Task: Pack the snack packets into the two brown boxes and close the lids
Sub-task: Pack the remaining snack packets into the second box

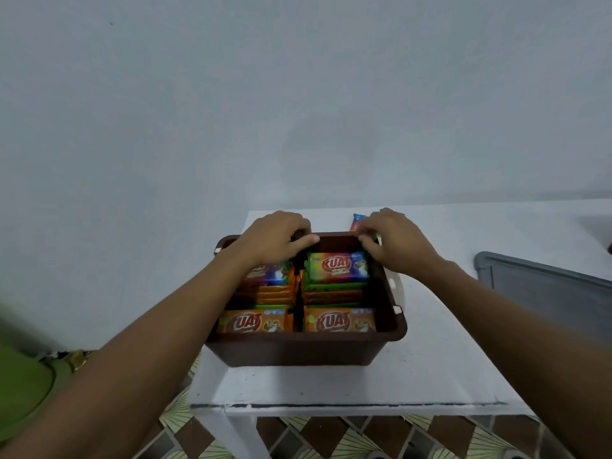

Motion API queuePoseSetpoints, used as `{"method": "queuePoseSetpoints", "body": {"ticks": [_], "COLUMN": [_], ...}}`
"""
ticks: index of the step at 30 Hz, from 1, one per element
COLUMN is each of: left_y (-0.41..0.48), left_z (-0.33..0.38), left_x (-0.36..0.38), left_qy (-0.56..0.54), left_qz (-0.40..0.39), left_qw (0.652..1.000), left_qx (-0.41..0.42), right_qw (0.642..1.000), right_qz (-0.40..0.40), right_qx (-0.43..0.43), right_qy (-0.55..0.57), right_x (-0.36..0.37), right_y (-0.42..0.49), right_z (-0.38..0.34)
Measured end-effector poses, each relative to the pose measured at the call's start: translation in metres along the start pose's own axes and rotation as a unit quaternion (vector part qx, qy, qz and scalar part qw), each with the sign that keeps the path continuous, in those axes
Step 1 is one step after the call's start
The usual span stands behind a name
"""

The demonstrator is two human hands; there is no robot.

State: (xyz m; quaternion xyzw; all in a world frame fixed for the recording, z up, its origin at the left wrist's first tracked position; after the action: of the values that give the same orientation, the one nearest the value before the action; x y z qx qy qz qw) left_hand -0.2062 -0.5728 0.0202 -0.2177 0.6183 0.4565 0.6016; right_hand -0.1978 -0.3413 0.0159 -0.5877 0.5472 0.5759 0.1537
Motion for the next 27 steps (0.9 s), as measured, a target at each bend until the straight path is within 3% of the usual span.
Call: {"method": "queuePoseSetpoints", "body": {"ticks": [4, 7, 10, 17, 22, 27], "left_y": [0.052, 0.097, 0.137, 0.194, 0.216, 0.226], "left_z": [0.017, 0.026, 0.027, 0.019, 0.024, 0.037], "left_x": [0.015, 0.041, 0.071, 0.107, 0.127, 0.132], "left_qy": [-0.058, -0.055, -0.037, 0.012, 0.059, 0.067], "left_qz": [0.029, -0.013, -0.085, -0.126, -0.250, -0.289], "left_qw": [0.998, 0.998, 0.994, 0.987, 0.955, 0.934], "left_qx": [-0.008, -0.020, -0.050, -0.095, -0.147, -0.197], "right_qw": [0.994, 0.983, 0.967, 0.945, 0.946, 0.962], "right_qz": [0.029, -0.077, -0.185, -0.281, -0.228, -0.177], "right_qx": [0.110, 0.152, 0.132, 0.045, -0.006, 0.002], "right_qy": [0.002, -0.071, -0.115, -0.161, -0.230, -0.209], "right_x": [0.012, 0.024, 0.037, 0.057, 0.050, 0.034], "right_y": [-0.001, -0.002, 0.003, 0.032, 0.032, 0.029], "right_z": [0.068, 0.117, 0.145, 0.179, 0.215, 0.236]}}
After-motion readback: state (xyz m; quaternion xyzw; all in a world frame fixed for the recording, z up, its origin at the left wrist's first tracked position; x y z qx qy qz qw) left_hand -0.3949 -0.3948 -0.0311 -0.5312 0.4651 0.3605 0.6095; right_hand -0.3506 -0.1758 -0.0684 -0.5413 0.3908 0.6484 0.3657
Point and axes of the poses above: each hand's wrist, its own y-axis towards the middle knuckle, its own x-axis out of the palm, z = x × y, the point moved 3 cm from there along y, towards the middle knuckle, and after that the axes turned 6 degrees about z, right-handed, at the moved point
